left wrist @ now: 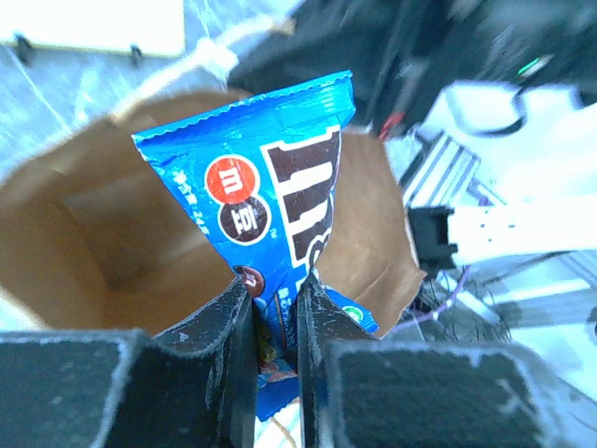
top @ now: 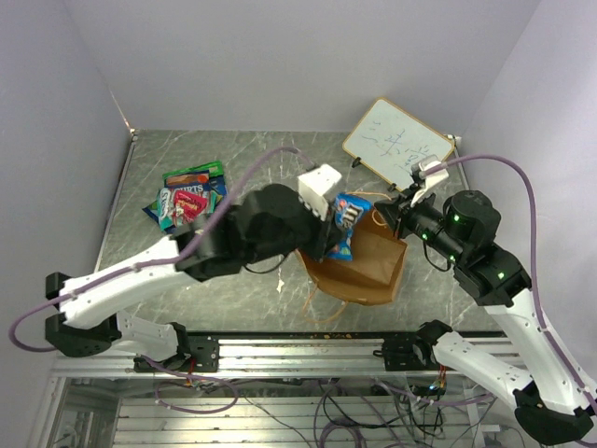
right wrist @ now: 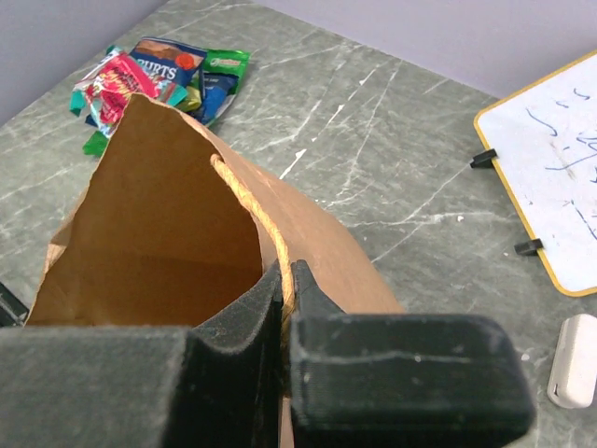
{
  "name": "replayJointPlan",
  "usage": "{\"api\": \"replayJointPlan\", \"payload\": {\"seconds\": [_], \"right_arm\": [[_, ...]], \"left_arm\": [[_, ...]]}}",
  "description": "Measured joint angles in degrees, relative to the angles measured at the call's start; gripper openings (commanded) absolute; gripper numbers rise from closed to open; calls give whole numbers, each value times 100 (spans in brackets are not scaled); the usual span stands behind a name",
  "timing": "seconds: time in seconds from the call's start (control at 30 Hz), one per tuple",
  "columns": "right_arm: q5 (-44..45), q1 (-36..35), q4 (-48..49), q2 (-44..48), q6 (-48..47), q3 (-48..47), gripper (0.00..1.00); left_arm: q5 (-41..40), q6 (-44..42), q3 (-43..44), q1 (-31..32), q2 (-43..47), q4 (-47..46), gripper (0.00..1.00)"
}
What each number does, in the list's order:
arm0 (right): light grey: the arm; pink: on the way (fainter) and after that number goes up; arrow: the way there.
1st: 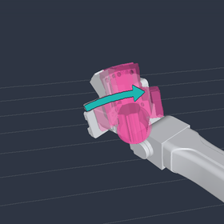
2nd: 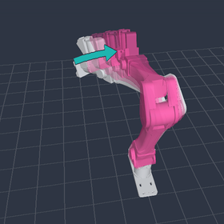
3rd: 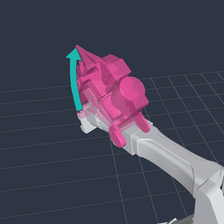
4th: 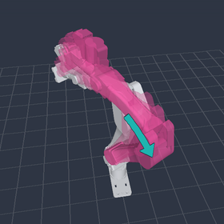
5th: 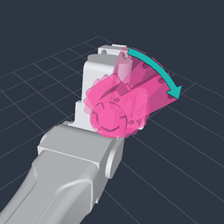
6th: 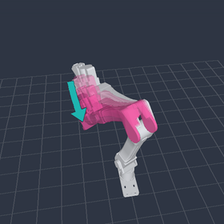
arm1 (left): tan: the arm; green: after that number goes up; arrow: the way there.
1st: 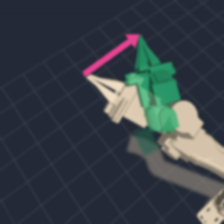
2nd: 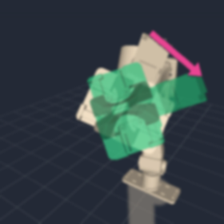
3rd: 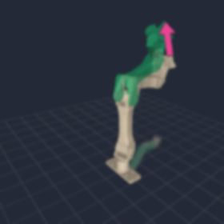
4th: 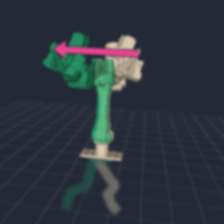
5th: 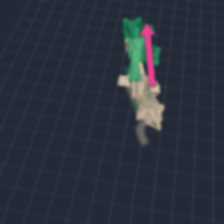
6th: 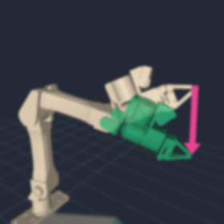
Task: Take the snacks out of the paper bag
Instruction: Take out the snack from the paper bag, then place the snack at the center of the board.
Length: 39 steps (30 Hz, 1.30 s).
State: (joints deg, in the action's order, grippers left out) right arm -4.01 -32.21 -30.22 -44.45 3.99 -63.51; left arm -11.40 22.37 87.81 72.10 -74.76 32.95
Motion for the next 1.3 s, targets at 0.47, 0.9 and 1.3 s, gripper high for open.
{"api": "replayJointPlan", "payload": {"seconds": [0.47, 0.9, 1.3], "right_arm": [[503, 0, 291, -437, 208, -46, 0], [1335, 0, 83, -391, 431, -297, 0], [1187, 0, -190, -280, 372, -297, 0]], "left_arm": [[-2820, -1473, 1377, -498, 745, 339, 7], [-2774, 245, 691, -4092, -166, 1163, 7], [-1123, 1622, 164, -6181, -1335, 1663, 7]]}}
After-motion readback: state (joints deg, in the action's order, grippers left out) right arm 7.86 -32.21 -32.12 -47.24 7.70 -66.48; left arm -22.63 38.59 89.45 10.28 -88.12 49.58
